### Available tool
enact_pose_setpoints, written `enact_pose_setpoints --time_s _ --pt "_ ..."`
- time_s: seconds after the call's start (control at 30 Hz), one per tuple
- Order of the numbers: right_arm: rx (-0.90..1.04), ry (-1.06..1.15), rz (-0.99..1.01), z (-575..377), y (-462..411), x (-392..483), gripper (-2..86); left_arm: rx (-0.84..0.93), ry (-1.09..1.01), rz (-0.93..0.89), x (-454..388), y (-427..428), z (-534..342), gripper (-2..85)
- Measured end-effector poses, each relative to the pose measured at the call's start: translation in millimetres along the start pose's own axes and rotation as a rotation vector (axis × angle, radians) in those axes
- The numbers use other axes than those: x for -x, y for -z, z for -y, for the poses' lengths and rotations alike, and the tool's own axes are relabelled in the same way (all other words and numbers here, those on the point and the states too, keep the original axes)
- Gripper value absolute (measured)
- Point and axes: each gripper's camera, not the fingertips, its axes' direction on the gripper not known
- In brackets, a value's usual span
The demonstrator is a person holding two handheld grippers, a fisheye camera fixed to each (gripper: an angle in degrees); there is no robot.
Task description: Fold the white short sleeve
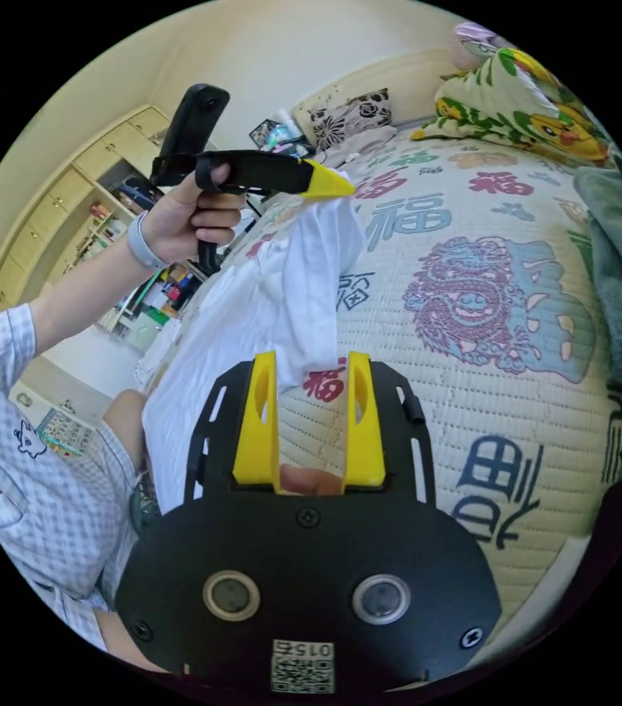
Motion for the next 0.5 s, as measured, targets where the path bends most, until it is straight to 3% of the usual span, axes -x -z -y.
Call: enact_pose_setpoints --time_s 0.13,0.3,0.5 --pt "-0.032 0.136 0.049 0 -5 19 12.2 0.007 -0.006 -0.011 -5 33 -15 0.1" --pt "0.003 0.279 0.089 -2 -16 44 3.3 0.012 0.002 -0.007 -10 60 -30 0.1" --pt "0.024 0.343 -0.062 -2 -36 65 2.2 0.011 0.031 -0.026 -13 78 -44 0.0"
